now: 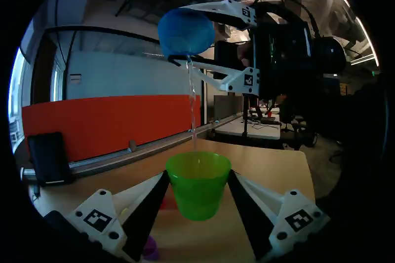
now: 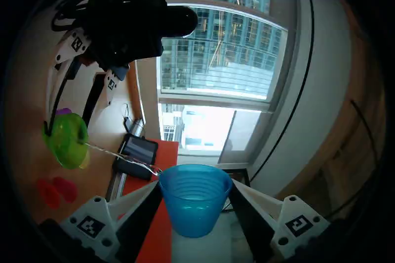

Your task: Pour water

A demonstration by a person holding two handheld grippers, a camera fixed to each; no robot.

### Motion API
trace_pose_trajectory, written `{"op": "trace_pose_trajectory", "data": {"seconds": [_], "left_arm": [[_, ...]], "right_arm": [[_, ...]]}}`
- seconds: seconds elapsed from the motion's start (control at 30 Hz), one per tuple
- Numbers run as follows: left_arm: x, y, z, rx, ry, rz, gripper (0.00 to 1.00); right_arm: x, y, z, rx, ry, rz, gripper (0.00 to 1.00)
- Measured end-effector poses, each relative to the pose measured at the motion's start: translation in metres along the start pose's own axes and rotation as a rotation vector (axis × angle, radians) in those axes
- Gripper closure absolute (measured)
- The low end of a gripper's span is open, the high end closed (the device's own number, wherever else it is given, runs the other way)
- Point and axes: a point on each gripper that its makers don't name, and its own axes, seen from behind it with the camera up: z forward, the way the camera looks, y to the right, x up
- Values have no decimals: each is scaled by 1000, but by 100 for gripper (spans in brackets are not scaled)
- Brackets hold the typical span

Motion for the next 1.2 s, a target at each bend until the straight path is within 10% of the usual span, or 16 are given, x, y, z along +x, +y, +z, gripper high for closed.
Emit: {"op": "trace_pose_trajectory", "data": {"seconds": [0.37,0.67,0.9,1.2], "left_arm": [[0,-2,-1,5,2,-6,14],[0,-3,-2,8,5,-8,14],[2,-3,-5,11,8,-6,15],[8,-4,-7,19,17,1,15]], "right_arm": [[9,0,3,-14,7,-88,9],[13,-6,1,-5,23,-37,9],[9,-12,-2,4,18,149,9],[4,-11,-13,1,12,538,9]]}}
